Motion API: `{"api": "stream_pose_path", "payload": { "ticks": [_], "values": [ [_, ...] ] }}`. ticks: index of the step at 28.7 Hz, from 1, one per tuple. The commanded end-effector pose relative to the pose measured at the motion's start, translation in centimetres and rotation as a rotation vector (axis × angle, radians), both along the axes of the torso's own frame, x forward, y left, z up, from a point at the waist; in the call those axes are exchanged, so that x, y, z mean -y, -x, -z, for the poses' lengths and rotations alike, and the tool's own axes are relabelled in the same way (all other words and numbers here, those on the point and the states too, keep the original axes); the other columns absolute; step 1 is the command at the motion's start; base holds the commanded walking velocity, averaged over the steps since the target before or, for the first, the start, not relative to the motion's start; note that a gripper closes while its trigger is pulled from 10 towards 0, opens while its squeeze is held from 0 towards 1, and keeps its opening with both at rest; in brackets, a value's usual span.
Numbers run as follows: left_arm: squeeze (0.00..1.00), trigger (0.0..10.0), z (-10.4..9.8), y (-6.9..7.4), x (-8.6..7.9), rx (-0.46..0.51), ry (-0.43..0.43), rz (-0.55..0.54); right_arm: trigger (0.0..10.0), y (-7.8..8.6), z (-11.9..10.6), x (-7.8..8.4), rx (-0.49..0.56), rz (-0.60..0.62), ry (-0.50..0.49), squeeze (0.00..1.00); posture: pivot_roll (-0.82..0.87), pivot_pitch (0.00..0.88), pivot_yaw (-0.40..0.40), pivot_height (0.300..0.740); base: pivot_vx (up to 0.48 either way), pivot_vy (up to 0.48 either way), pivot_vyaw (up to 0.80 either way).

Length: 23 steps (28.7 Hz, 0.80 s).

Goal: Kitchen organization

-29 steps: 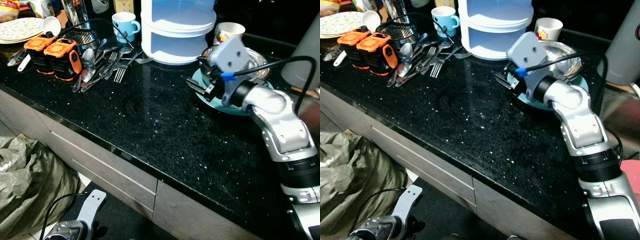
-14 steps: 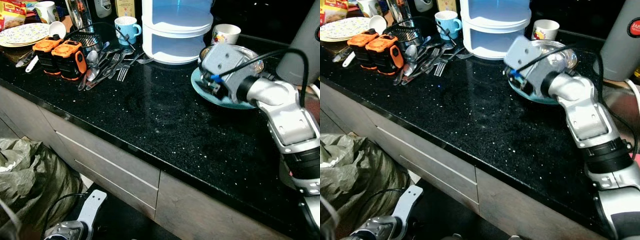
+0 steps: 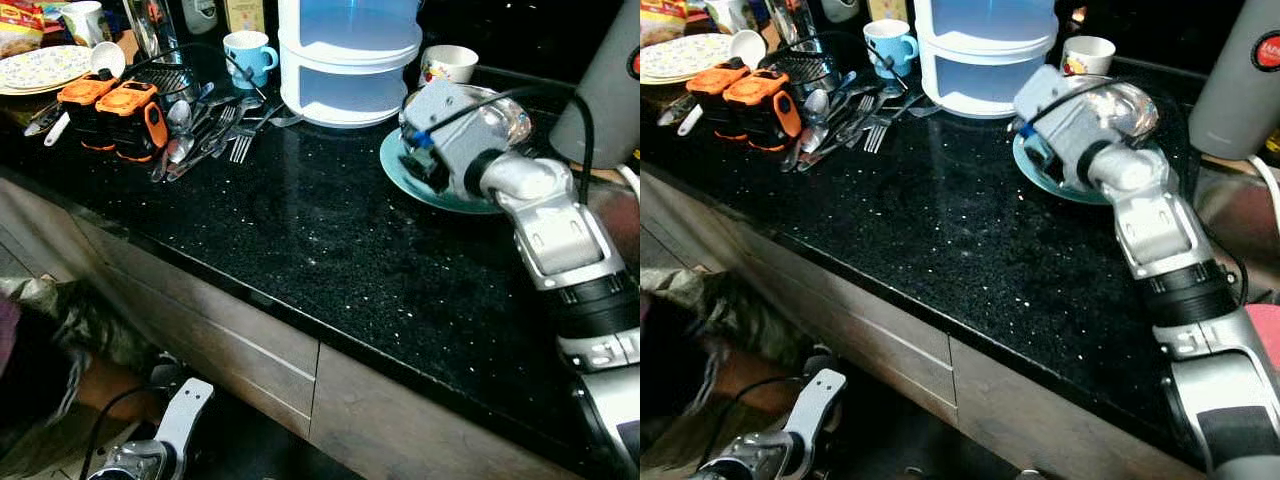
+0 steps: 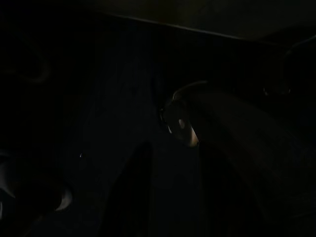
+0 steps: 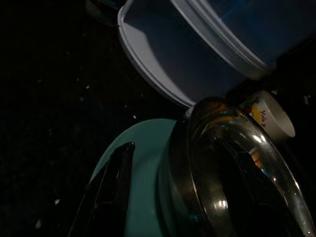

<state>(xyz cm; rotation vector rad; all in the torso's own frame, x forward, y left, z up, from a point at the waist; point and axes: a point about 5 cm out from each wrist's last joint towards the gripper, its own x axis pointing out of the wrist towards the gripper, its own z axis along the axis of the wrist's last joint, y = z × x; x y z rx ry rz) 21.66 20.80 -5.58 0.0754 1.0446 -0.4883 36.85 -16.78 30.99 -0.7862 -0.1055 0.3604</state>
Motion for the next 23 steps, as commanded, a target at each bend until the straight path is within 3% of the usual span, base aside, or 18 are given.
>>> {"api": "stream_pose_path", "payload": {
  "ticks": [1,10,23],
  "values": [
    [0.0,10.0,0.3,0.6,-0.3,-0.023,-0.011,0.005,10.0,-0.2,-0.1,0.0,0.011,0.005,-0.003,0.0,0.02,0.125,0.01,0.74,0.0,0.0,0.0],
    [0.0,10.0,0.4,0.7,-0.2,-0.024,-0.008,0.002,10.0,-0.4,-1.4,-0.3,0.049,-0.043,-0.062,0.0,0.02,0.13,0.005,0.74,0.0,0.0,0.0],
    [0.0,10.0,0.5,0.8,0.0,-0.028,-0.008,0.006,10.0,-1.5,-1.8,0.2,0.028,0.002,0.024,0.0,0.02,0.115,-0.006,0.74,0.0,0.0,0.0]
  ]
}}
